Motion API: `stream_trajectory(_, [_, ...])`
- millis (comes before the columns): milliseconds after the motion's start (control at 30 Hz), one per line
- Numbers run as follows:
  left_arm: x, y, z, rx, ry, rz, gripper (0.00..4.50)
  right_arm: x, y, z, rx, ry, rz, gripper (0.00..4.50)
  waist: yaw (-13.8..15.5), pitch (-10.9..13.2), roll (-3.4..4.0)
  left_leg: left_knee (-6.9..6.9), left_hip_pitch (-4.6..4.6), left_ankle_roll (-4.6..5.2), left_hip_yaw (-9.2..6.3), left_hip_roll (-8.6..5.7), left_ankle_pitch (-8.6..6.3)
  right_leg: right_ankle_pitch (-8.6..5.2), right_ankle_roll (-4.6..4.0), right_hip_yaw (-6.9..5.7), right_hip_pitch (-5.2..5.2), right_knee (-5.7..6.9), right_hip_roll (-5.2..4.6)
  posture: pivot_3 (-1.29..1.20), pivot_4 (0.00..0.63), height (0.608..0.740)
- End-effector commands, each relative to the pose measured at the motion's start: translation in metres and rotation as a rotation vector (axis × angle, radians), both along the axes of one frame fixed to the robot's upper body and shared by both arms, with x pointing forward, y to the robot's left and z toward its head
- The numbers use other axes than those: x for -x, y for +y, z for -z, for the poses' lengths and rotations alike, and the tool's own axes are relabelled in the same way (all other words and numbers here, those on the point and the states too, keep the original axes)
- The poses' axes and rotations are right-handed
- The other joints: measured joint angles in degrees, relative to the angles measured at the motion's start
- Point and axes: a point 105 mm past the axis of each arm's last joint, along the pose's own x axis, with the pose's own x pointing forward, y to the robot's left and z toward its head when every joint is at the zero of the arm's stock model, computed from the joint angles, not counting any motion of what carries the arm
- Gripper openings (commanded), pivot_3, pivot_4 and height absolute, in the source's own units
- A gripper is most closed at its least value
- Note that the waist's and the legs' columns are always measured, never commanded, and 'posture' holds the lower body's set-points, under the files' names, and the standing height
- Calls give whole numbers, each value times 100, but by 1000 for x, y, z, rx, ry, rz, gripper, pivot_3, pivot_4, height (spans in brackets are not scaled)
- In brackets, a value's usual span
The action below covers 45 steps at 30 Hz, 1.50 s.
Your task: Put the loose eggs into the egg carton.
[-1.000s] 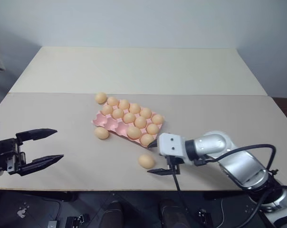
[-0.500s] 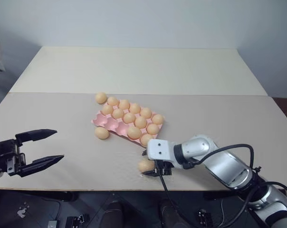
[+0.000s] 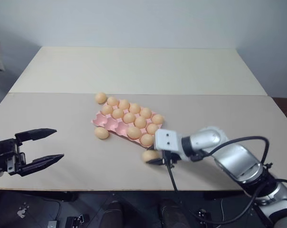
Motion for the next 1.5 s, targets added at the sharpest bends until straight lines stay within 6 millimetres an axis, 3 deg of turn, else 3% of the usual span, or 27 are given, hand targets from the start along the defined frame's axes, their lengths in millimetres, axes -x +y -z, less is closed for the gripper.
stream_trajectory(33, [-1, 7, -16, 8, -86, -49, 4500, -19, 8, -36, -108, -85, 18, 1917, -29, 0, 0, 0, 1, 0, 0, 2, 0, 0, 0, 0, 0, 1, 2, 0, 150, 740])
stream_trajectory(167, [-1, 9, -19, 30, -108, -81, 4500, -43, 32, -46, -140, -189, 13, 1917, -36, 0, 0, -4, -1, 0, -1, 2, 0, 0, -1, 0, -4, 2, 2, 0, 150, 740])
stream_trajectory(333, [5, 8, -19, 34, -117, -106, 4500, -61, 73, -41, -192, -220, 9, 1917, -47, 0, 0, -5, -3, 0, 1, 2, 0, 1, -2, 1, -10, 6, 1, 0, 150, 740])
stream_trajectory(500, [8, 11, -21, 25, -121, -123, 4500, -65, 93, -32, -191, -234, -12, 1917, -19, 0, -1, -5, -6, -2, 0, -1, 1, 1, -2, -2, -11, 6, -4, 0, 150, 740])
stream_trajectory(633, [9, 11, -21, 22, -120, -128, 4500, -71, 98, -24, -174, -245, 13, 1917, -36, -1, 0, -6, -2, -2, -1, 0, 1, 1, -2, -3, -10, 8, -2, 0, 150, 740])
stream_trajectory(733, [10, 11, -20, 21, -118, -127, 4500, -72, 95, -22, -158, -258, 20, 2631, -35, -1, 0, -8, -2, -2, -1, 0, 1, 1, -2, -2, -10, 8, -2, 0, 150, 740])
stream_trajectory(900, [10, 10, -19, 22, -115, -123, 4500, -71, 90, -24, -149, -270, 17, 4426, -38, 0, -1, -8, -2, -2, -1, 0, 1, 1, -2, -2, -10, 8, -2, 0, 150, 740])
stream_trajectory(933, [10, 9, -19, 22, -113, -120, 4500, -70, 89, -31, -173, -266, 20, 4471, -38, -1, 0, -8, -2, -2, -1, 0, 1, 1, -2, -2, -10, 8, -2, 0, 150, 740])
stream_trajectory(1033, [8, 8, -18, 20, -109, -114, 4500, -69, 82, -48, -221, -264, 29, 4471, -35, 0, 0, -8, -3, -2, -1, 0, 1, 1, -2, -3, -11, 8, -2, 0, 150, 740])
stream_trajectory(1167, [3, 6, -17, 15, -100, -91, 4500, -60, 53, -68, -271, -249, 24, 4471, 6, 0, 0, -8, -7, -3, -4, -1, 1, 1, -2, -7, -8, 5, -5, 0, 150, 740])
stream_trajectory(1333, [-2, 8, -17, -1, -93, -72, 4500, -53, -6, -79, -290, -214, 85, 4471, 24, 0, -1, -8, -5, -3, -6, -2, 0, 1, -2, -10, -3, -1, -5, 0, 150, 740])
stream_trajectory(1500, [-2, 9, -15, -19, -73, -42, 4500, -42, -70, -73, -279, -210, 137, 4471, 20, 0, -1, -11, -4, -2, -3, -2, 0, 1, -2, -8, -2, -4, -4, 0, 150, 740])
